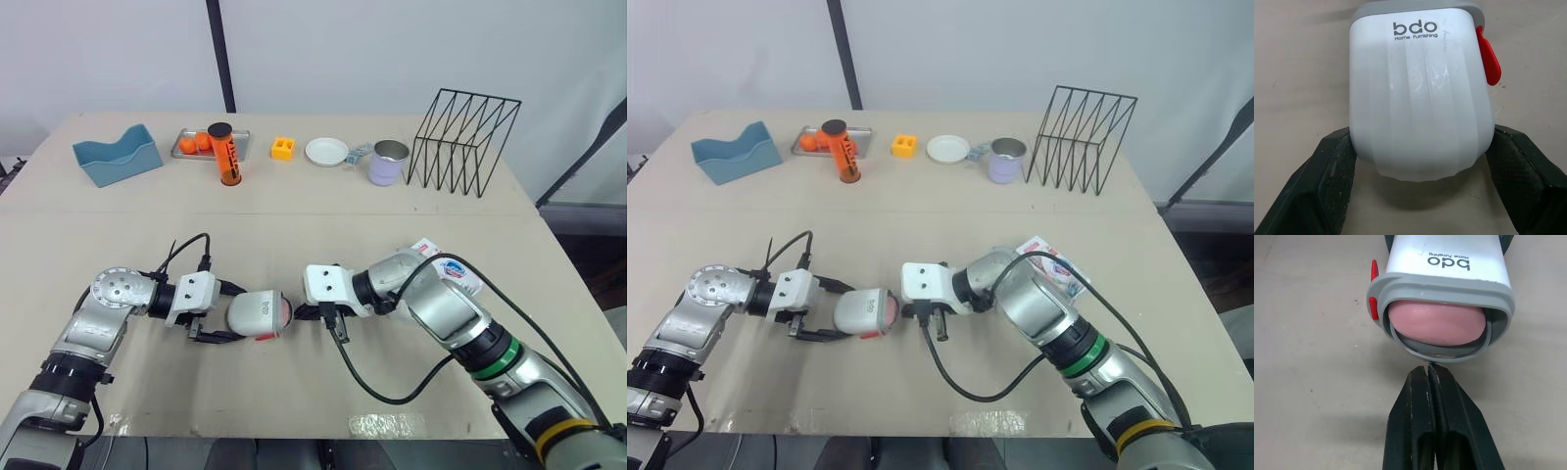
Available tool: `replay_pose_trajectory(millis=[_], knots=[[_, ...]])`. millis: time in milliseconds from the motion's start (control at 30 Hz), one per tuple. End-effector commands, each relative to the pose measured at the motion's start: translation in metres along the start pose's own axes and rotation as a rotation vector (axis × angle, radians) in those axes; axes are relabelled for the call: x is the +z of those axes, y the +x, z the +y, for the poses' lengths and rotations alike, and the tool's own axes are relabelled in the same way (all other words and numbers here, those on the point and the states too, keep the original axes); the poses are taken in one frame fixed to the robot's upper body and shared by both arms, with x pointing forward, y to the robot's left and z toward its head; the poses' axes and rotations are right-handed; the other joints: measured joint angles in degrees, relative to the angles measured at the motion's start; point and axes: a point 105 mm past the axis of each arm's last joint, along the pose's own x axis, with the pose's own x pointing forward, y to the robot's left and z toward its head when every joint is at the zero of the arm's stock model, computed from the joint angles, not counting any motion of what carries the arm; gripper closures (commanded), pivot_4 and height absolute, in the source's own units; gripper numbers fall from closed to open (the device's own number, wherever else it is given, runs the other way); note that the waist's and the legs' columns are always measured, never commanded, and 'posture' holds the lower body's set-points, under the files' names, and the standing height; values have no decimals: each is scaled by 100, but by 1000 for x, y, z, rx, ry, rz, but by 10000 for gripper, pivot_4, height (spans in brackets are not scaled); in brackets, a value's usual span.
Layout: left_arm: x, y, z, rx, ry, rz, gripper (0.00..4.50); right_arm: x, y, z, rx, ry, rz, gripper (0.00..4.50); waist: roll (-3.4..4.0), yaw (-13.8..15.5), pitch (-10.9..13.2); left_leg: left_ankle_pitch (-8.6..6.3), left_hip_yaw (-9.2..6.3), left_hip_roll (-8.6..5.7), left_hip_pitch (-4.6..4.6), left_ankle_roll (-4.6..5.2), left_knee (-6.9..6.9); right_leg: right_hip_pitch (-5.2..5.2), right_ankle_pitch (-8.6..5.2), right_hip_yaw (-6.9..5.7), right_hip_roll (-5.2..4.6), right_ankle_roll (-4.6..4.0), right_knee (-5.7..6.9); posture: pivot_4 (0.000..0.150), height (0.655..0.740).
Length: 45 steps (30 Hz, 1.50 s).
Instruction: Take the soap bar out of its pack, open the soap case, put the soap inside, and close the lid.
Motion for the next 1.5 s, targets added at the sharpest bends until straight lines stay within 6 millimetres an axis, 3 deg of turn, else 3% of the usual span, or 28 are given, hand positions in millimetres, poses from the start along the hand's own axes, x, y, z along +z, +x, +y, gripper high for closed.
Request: replay_pose_trajectory(millis=[33, 300, 633, 867, 900, 967, 1000, 1033, 1233, 1500], knots=[[9, 2, 2, 1, 31, -14, 9137, 13, 2, -5, -16, -51, -30, 44062, 0, 0, 0, 0, 0, 0, 0, 0, 0, 0, 0, 0, 0, 0, 0, 1500, 7400], [7, -2, 2, 12, 26, -6, 9137, 10, -6, -10, -45, -42, -26, 44062, 0, 0, 0, 0, -1, 0, 0, 0, 0, 0, 0, 0, 0, 0, 0, 1500, 7400], [5, -7, 5, 47, 34, -6, 9137, -13, -45, -13, -125, 75, -25, 44062, 0, 0, 0, 0, 0, 0, 0, 0, -1, 0, 0, 0, 0, 0, 0, 1500, 7400], [9, -7, 10, 98, 57, -39, 9137, -6, -65, -6, -133, 318, -152, 44062, 0, 0, 0, 0, 0, 0, -1, 0, 0, 0, 0, 1, 0, -1, 0, 1500, 7400], [11, -7, 11, 109, 56, -50, 9137, -4, -67, -4, -124, 365, -170, 38905, 0, 0, 0, 0, 0, 0, -1, 0, -1, 0, 0, 1, 0, -1, 0, 1500, 7400], [14, -7, 13, 131, 65, -67, 9137, -1, -70, 1, -97, 490, -210, 33734, 0, 0, 0, 0, 0, 0, -1, 0, -1, 1, 0, 1, 0, -1, 0, 1500, 7400], [15, -6, 14, 138, 67, -74, 9137, 0, -71, 3, -79, 551, -221, 26050, 0, 0, 0, 0, 0, 0, -1, 0, -1, 1, 0, 1, 0, -1, 0, 1500, 7400], [17, -6, 14, 144, 69, -83, 9137, 1, -72, 6, -63, 611, -232, 24882, 0, 0, 0, 0, 0, 0, -1, 0, 0, 1, 0, 1, 1, -1, 0, 1500, 7400], [23, -2, 13, 164, 78, -114, 9137, 10, -73, 15, 30, 909, -281, 1995, 0, -3, 0, 0, 1, 0, -1, 0, -1, 0, 1, 3, 1, -1, 0, 1500, 7400], [40, 2, 11, 179, 122, -158, 9137, 14, -66, 8, 162, 1137, -386, 704, 0, -4, 0, -1, 3, -1, -2, 2, -1, 0, 1, 5, 2, -1, 0, 1500, 7400]])
